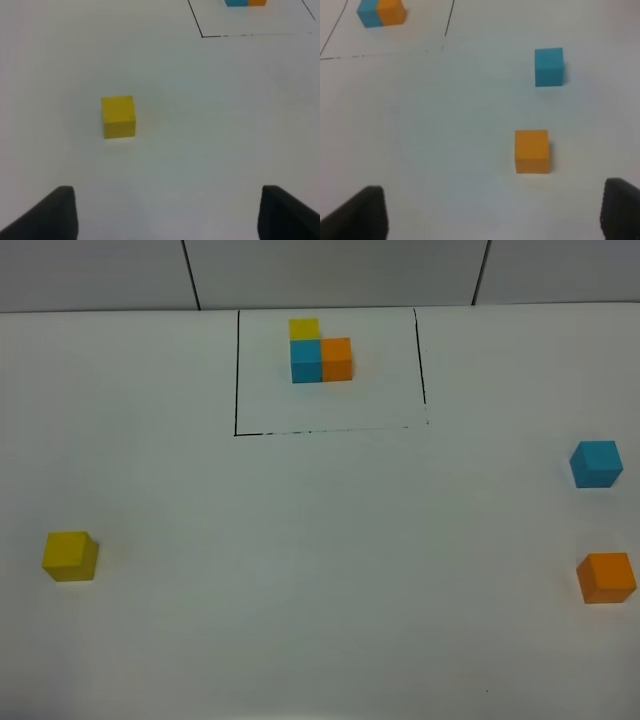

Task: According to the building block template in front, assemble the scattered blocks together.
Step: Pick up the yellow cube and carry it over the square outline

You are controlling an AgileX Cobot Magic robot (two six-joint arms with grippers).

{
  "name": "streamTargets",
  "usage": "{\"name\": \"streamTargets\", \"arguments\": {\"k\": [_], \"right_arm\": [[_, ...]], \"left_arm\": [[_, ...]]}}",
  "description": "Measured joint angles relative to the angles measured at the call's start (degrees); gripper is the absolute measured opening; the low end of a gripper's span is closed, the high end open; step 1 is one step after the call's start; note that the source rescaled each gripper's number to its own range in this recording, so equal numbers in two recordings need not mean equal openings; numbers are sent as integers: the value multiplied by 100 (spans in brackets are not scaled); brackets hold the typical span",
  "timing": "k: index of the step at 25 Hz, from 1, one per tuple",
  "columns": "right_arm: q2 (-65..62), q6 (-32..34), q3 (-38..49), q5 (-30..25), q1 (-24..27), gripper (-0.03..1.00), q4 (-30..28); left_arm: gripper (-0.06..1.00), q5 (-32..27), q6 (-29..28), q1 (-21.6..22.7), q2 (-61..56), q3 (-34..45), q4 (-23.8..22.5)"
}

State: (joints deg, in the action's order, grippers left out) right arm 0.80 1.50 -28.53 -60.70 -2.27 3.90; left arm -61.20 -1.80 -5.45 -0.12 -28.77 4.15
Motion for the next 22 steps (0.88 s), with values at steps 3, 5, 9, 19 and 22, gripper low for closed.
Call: {"name": "streamTargets", "arguments": {"k": [3,5,9,19,22], "right_arm": [[0,0,0,0,0,74,0],[0,0,0,0,0,74,0],[0,0,0,0,0,74,0],[0,0,0,0,0,74,5],[0,0,0,0,0,74,5]], "left_arm": [[57,0,0,0,0,0,0],[57,0,0,0,0,0,-5],[69,51,-12,0,29,-14,-198],[100,793,-104,0,1987,-382,-564],[100,824,-231,0,3097,-627,-564]]}}
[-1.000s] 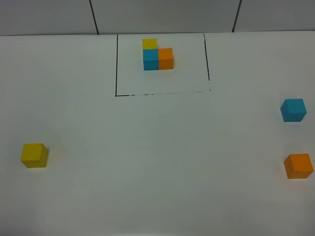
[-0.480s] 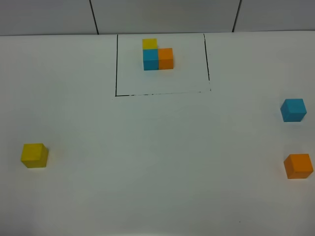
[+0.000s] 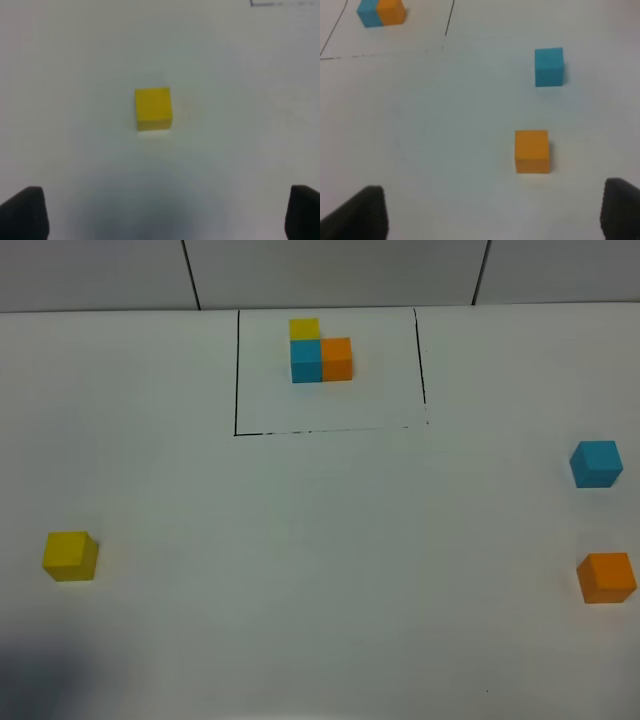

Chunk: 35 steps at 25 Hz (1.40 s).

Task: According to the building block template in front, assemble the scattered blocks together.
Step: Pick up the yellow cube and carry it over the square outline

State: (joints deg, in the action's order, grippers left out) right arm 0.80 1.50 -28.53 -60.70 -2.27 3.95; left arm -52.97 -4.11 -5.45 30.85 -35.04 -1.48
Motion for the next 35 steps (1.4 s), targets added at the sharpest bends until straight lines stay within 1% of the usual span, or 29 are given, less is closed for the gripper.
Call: {"name": "streamTargets", "arguments": {"k": [5,9,14,19,24,30,35], "right_arm": [[0,0,0,0,0,74,0],[0,0,0,0,0,74,0],[0,0,0,0,0,74,11],[0,0,0,0,0,74,11],[0,-5,0,0,0,74,12],[0,0,0,0,0,74,12],[0,0,0,0,0,74,12]], "left_arm": [[100,13,-39,0,1821,-615,0],[100,-11,-58,0,3065,-1158,0],[99,88,-82,0,4382,-1669,0],[99,303,-161,0,5451,-1915,17],[99,323,-386,0,5965,-1931,5],[99,396,-505,0,5989,-1786,-260],[99,711,-516,0,5989,-1768,-281]]}}
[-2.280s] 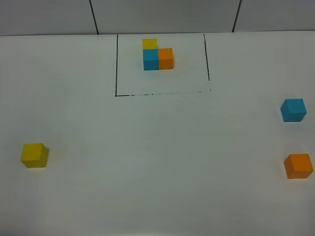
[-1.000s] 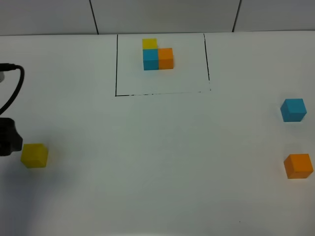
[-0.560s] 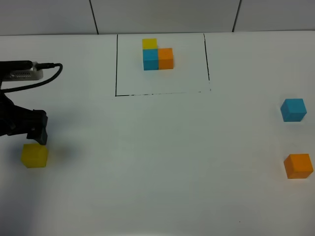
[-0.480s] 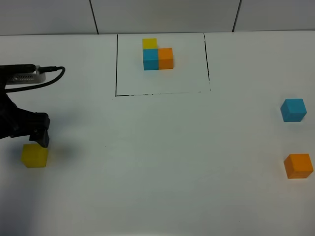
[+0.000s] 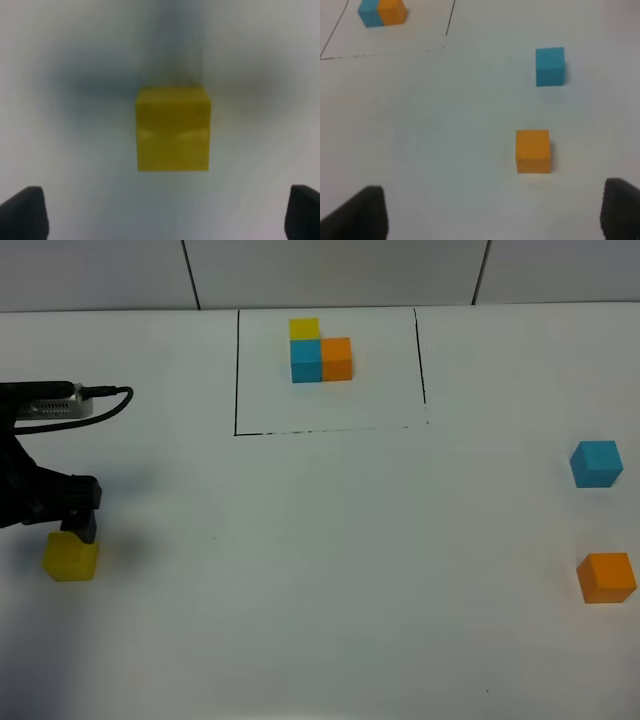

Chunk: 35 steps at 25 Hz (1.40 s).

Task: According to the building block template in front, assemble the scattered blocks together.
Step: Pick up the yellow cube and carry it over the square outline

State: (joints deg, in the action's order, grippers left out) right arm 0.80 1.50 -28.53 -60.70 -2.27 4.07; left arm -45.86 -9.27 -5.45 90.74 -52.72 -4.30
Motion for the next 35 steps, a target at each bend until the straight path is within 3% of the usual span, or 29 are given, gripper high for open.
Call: {"name": "streamTargets", "arguments": {"k": [6,18,35], "right_arm": [[0,0,0,0,0,74,0],[0,0,0,0,0,74,0],[0,0,0,0,0,74,0]], "left_arm": [[99,432,-25,0,0,0,0],[99,592,-13,0,66,0,-13],[96,898,-13,0,1280,7,-18]]}}
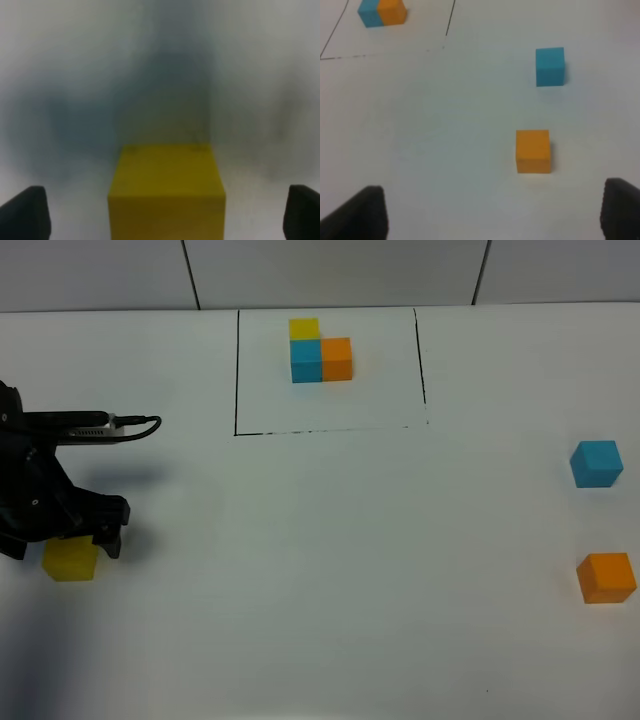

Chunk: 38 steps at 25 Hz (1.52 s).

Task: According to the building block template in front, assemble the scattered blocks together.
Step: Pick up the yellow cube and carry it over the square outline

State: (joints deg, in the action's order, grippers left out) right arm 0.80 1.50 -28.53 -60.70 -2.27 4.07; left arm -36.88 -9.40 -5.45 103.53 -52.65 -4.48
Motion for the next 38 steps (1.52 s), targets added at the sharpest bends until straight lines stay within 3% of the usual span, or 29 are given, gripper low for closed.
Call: {"name": "streamTargets", "arguments": {"k": [7,11,14,17,18,24,29,38], "right_arm": [[0,0,0,0,0,74,0],[0,0,0,0,0,74,0],[0,0,0,0,0,74,0],[0,0,0,0,0,74,0],[0,0,0,0,0,74,0],[0,0,0,0,0,74,0],[0,0,0,0,0,74,0],[0,0,0,0,0,74,0]], "left_arm": [[90,484,0,0,110,255,154],[73,473,0,0,110,269,165],[49,441,0,0,110,269,170],[8,324,0,0,110,269,159],[0,251,0,0,110,253,153],[1,-383,292,0,110,-293,154],[1,-814,940,-83,140,-990,156],[1,-1865,1925,-1169,1356,-2880,-214]]}}
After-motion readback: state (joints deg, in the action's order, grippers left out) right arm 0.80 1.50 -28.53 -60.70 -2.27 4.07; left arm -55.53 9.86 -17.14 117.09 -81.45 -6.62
